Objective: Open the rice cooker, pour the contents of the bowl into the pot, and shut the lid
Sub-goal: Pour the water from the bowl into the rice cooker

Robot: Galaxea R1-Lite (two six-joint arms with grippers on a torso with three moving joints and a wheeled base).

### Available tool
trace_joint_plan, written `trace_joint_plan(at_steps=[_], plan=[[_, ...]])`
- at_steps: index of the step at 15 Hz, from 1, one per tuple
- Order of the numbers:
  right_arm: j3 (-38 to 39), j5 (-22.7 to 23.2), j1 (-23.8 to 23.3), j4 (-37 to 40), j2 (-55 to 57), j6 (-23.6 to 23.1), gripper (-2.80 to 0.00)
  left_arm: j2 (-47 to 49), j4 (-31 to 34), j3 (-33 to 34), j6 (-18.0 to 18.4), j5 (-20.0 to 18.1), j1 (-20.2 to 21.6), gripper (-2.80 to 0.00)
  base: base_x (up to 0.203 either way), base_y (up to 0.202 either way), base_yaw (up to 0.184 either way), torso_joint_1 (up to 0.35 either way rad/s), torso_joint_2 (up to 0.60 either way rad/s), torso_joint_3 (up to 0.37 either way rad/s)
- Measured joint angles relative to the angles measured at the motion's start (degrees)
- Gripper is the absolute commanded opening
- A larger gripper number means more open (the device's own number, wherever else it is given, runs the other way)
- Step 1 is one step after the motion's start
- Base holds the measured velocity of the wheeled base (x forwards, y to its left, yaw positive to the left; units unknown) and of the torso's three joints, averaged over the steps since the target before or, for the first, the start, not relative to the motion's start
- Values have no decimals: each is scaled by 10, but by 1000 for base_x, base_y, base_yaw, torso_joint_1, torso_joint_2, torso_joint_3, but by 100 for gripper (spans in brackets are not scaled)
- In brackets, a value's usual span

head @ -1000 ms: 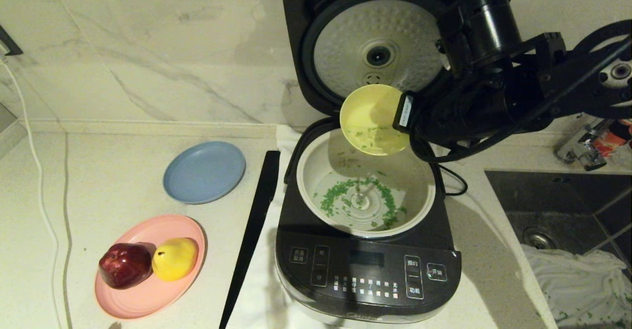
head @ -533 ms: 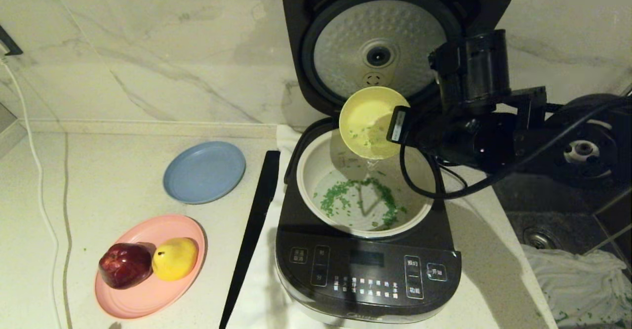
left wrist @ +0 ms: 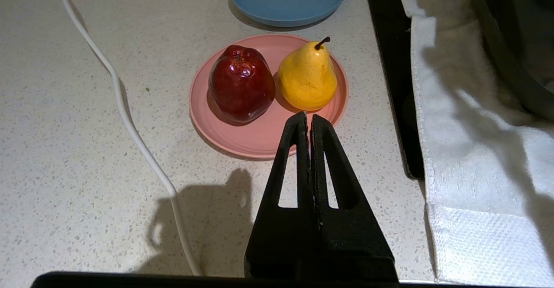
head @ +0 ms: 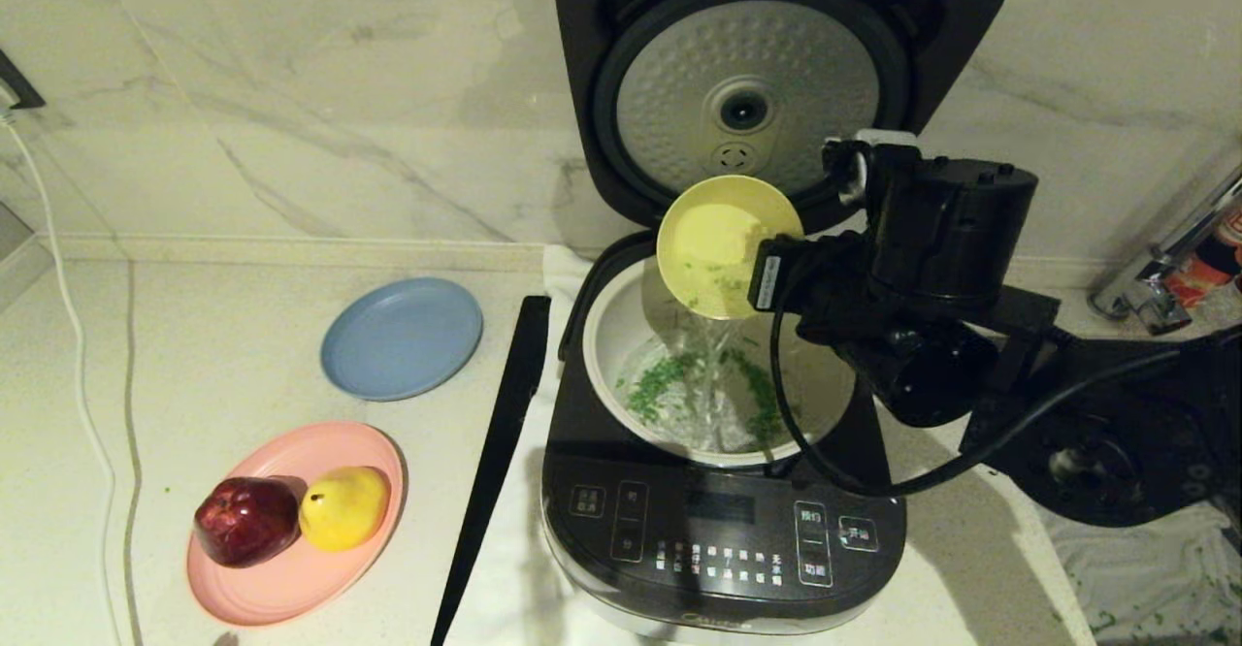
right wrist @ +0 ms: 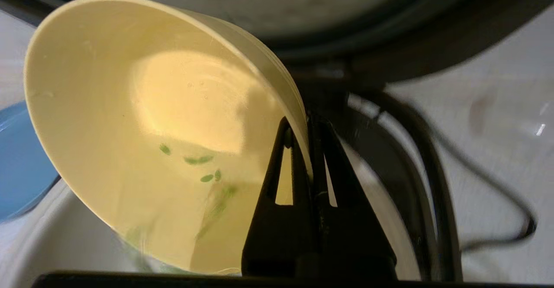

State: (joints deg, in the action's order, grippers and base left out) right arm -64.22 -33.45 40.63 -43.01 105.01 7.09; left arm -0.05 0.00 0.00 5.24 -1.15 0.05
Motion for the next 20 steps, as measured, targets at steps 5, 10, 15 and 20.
trace_joint_plan(at_steps=[5, 10, 15, 20], plan=[[44, -14, 5, -185, 49, -85, -280, 0, 0, 0, 0, 0, 0, -280, 0, 0, 0, 0, 0, 0], [57, -19, 6, -305, 86, -153, -280, 0, 0, 0, 0, 0, 0, -280, 0, 0, 0, 0, 0, 0], [65, -20, 6, -331, 90, -158, -280, 0, 0, 0, 0, 0, 0, -280, 0, 0, 0, 0, 0, 0], [71, -30, 9, -369, 88, -190, -280, 0, 0, 0, 0, 0, 0, -280, 0, 0, 0, 0, 0, 0]])
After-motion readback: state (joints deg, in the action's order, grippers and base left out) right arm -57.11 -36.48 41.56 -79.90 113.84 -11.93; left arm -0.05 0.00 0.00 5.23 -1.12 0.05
